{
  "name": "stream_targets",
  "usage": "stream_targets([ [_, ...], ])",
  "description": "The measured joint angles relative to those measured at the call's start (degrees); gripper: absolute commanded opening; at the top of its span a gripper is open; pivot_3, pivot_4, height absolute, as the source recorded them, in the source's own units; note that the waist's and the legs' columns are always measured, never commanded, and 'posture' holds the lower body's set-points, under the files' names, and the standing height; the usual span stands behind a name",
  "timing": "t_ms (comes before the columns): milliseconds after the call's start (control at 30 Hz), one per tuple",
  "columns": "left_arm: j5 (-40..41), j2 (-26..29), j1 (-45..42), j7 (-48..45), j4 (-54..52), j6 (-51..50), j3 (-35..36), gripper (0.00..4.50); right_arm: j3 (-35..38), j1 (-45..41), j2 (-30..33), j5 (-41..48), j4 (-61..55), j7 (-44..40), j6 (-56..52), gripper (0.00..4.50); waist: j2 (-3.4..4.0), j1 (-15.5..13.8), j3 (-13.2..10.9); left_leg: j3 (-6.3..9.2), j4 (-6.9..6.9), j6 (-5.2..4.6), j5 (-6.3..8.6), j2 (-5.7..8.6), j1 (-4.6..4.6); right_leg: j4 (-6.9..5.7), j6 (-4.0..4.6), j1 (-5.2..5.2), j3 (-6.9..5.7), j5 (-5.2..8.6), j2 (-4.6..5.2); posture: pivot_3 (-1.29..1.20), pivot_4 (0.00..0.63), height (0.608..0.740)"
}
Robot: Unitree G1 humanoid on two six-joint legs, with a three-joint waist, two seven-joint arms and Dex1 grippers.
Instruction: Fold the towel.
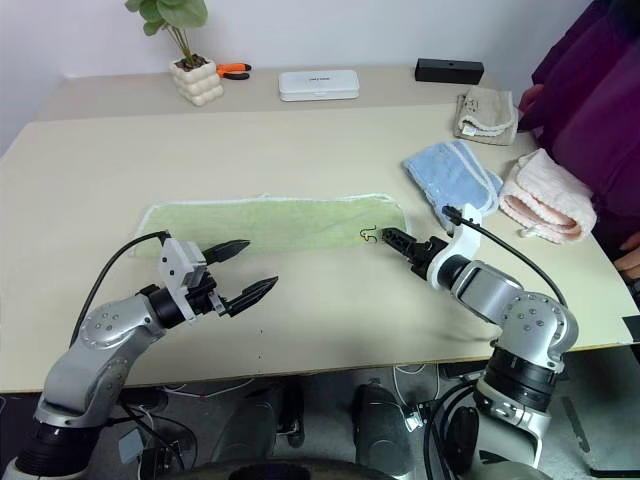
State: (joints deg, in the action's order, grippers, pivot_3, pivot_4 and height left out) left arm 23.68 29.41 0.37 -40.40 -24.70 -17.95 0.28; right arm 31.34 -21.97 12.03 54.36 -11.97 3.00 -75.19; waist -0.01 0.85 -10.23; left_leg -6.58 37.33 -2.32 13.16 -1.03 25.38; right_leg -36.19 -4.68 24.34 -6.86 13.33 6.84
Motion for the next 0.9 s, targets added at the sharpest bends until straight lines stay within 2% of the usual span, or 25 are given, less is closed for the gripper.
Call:
stream_targets([
  [67,-0.28,-0.17,-0.23,0.06,0.05,0.0,-0.05,4.5,0.62,-2.16,-1.88,-0.14,2.44,1.51,1.24,4.41,-0.01,0.18,0.0,0.0,0.0,0.01,-0.01,-0.02,-0.01,0.0,0.0,0.01,0.0,0.0,-0.02,0.0,0.15,0.733],
  [167,-0.59,-0.22,-0.55,0.23,0.11,-0.01,-0.07,4.5,0.8,-5.87,-3.58,-1.24,7.71,3.07,4.09,3.59,0.0,0.24,0.01,-0.01,0.0,0.02,-0.02,-0.03,-0.02,-0.01,0.0,0.01,0.01,0.0,-0.04,0.0,0.15,0.733],
  [300,-0.7,-0.22,-0.56,0.72,0.11,-0.01,-0.05,4.5,0.88,-7.68,-4.23,-1.97,12.55,4.1,6.74,1.61,0.0,0.1,0.01,-0.03,-0.01,0.01,-0.01,-0.02,0.01,0.0,0.0,0.01,0.01,0.0,-0.03,0.0,0.15,0.733],
  [333,-0.7,-0.22,-0.5,0.83,0.09,-0.02,-0.05,4.5,0.88,-7.75,-4.23,-1.93,13.15,4.25,6.77,0.97,0.01,0.1,0.0,-0.03,-0.02,0.01,-0.01,-0.02,0.01,0.0,0.0,0.01,0.01,0.0,-0.03,0.0,0.15,0.733],
  [400,-0.71,-0.19,-0.07,0.99,0.06,-0.02,0.0,4.5,0.92,-8.09,-4.22,-1.29,13.48,4.41,6.71,0.05,0.02,0.08,0.0,-0.03,-0.02,0.01,-0.01,-0.02,0.01,0.0,0.0,0.02,0.01,0.0,-0.02,0.0,0.15,0.733],
  [533,-0.75,-0.19,0.24,1.17,0.04,-0.01,-0.01,4.5,0.82,-8.42,-3.12,-1.06,13.5,4.33,6.7,0.05,0.05,-0.16,-0.02,-0.03,-0.01,0.0,0.0,0.01,0.03,0.01,0.0,0.03,0.01,0.0,0.0,0.0,0.15,0.733],
  [633,-0.89,-0.18,0.75,1.3,0.01,-0.01,-0.02,4.5,-0.27,-7.36,1.14,-1.12,11.55,2.17,6.38,0.05,0.08,-0.29,-0.04,-0.03,-0.01,-0.04,0.02,0.04,0.08,0.07,-0.01,0.05,0.01,0.0,0.04,0.0,0.15,0.733],
  [800,-1.18,-0.22,0.77,0.97,0.12,0.02,-0.14,4.5,-5.06,-4.55,17.22,-2.85,3.31,-7.44,6.52,0.05,0.12,-0.27,-0.06,-0.03,-0.01,-0.06,0.04,0.04,0.1,0.09,-0.01,0.08,0.0,0.01,0.05,0.0,0.15,0.733],
  [900,-1.3,-0.42,-0.31,0.51,1.18,0.21,-1.18,4.5,-11.12,-3.96,24.37,-5.34,-1.02,-14.65,8.45,0.05,0.12,0.14,-0.06,-0.04,-0.06,-0.06,0.04,-0.04,0.04,0.09,-0.01,0.09,0.01,0.02,-0.01,0.0,0.15,0.733],
])
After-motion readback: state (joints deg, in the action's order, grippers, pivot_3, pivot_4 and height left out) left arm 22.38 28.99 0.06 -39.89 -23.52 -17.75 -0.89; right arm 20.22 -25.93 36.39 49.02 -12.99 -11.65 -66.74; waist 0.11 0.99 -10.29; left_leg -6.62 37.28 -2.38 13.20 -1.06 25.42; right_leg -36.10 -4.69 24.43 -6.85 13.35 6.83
